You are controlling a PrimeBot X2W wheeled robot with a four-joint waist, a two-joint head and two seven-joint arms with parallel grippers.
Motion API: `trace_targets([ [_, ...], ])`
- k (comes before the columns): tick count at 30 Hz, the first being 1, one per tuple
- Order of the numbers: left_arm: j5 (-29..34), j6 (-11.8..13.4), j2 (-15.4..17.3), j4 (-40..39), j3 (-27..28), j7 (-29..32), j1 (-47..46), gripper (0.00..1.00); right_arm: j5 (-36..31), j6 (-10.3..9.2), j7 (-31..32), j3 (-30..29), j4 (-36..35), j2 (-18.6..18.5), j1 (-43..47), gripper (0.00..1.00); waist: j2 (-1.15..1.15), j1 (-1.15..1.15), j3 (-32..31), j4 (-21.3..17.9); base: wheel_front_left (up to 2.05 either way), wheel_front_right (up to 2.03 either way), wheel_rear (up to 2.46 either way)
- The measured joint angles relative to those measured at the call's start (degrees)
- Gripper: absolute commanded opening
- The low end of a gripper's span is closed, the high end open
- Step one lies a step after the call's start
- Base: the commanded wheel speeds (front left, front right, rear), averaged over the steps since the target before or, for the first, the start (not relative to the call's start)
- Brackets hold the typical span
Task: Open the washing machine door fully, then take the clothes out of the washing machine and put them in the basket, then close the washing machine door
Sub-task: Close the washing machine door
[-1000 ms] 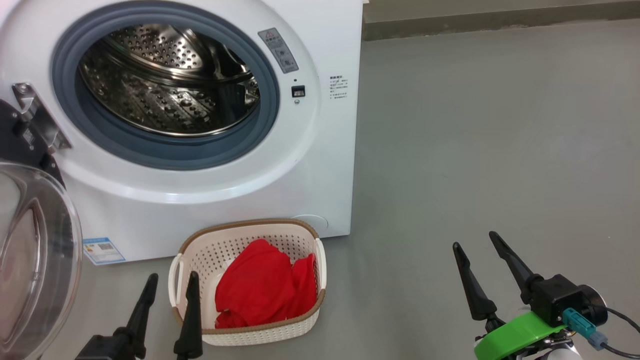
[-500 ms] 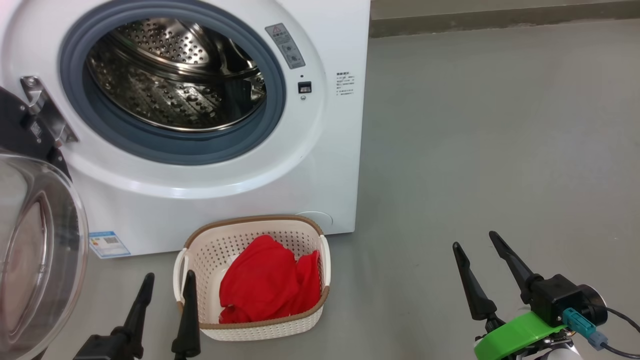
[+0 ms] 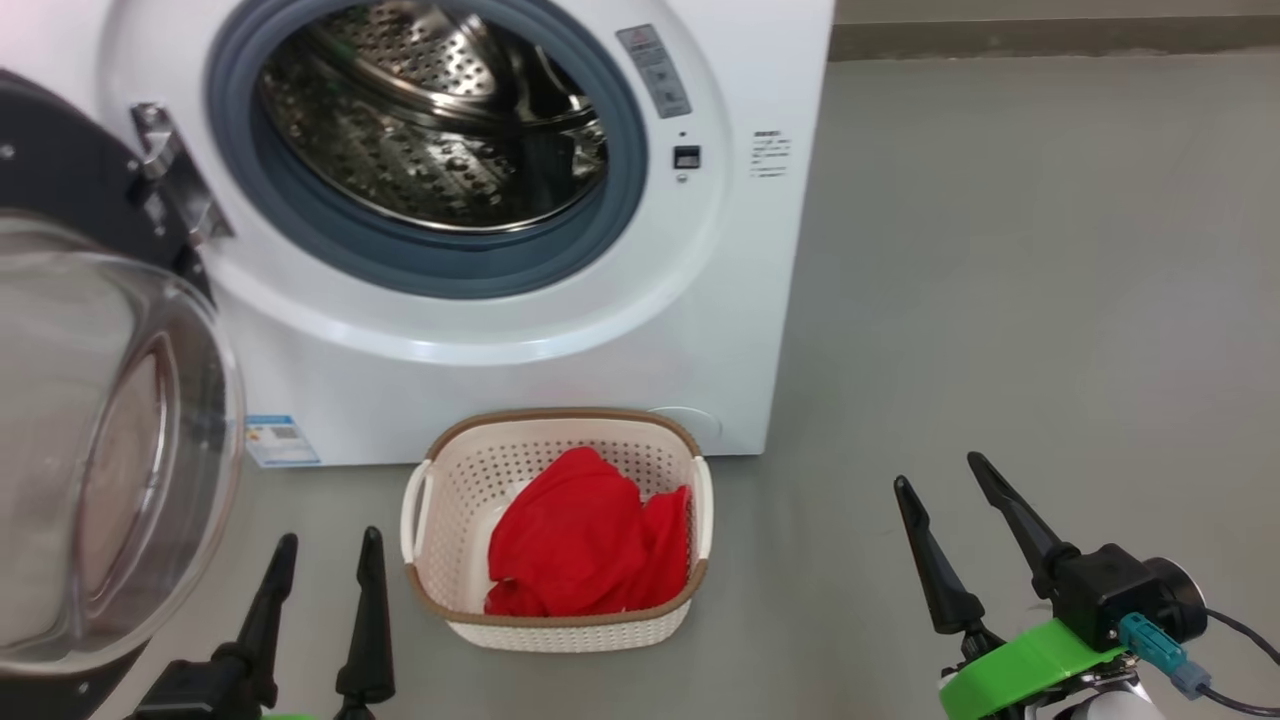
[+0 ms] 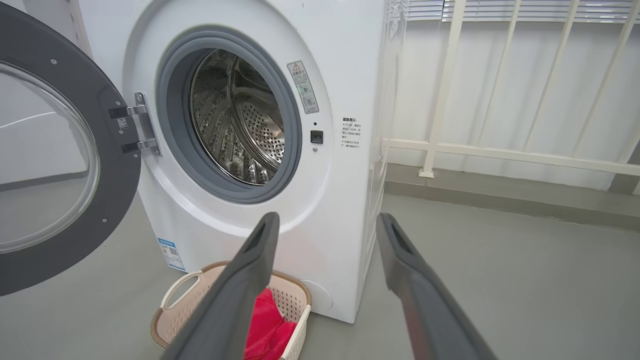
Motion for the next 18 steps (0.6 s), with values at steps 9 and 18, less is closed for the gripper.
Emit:
trace_targets([
  [9, 0.05, 1.41, 0.09, -1.56, 0.16, 0.00, 0.00, 1.00, -0.02, 0.00, 0.00, 1.80, -0.30, -0.46, -1.38, 1.00, 0.00, 0.00, 0.72, 5.37, 0.00, 0.00, 0.00],
  [18, 0.05, 2.50, 0.52, -3.65, 0.86, 0.03, 0.71, 1.00, -0.04, 0.00, 0.00, 3.33, -0.26, -0.91, -1.38, 1.00, 0.00, 0.00, 0.12, 11.37, 0.00, 0.00, 0.00],
])
